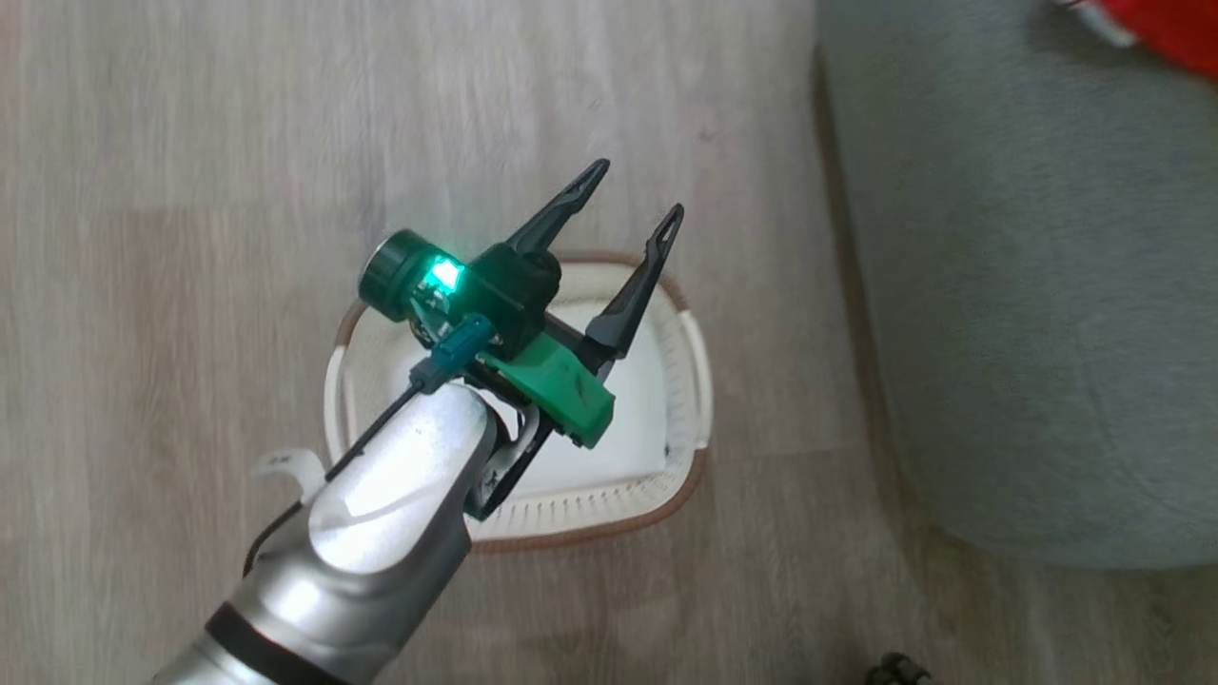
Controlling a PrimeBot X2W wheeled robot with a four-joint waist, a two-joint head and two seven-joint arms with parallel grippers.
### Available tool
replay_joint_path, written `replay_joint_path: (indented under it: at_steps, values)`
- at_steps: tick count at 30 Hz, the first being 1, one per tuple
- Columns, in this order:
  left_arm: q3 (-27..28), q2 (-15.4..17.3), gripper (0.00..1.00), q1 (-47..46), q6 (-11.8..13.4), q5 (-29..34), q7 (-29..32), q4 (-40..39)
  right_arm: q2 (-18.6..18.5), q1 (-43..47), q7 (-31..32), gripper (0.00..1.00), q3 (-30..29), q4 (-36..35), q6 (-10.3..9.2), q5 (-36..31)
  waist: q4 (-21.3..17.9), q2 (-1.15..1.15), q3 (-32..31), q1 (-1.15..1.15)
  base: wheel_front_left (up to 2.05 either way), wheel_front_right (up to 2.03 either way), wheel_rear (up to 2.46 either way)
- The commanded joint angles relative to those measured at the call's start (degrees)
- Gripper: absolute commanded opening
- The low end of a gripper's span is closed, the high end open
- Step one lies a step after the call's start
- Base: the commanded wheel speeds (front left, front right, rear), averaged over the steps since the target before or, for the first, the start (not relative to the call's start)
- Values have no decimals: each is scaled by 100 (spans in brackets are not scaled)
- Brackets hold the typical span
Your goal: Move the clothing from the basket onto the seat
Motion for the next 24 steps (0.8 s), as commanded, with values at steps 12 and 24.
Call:
replay_joint_path:
  at_steps: [12,24]
  values:
    - [213,439,100,-152,175,117,173,-577,702,875,-52,0,-1785,234,40,-1609,406,0,861,-1,0,0,0]
    - [160,520,100,-123,259,106,279,-697,1077,872,-53,100,-2130,758,40,-2022,205,0,838,-1,0,0,0]
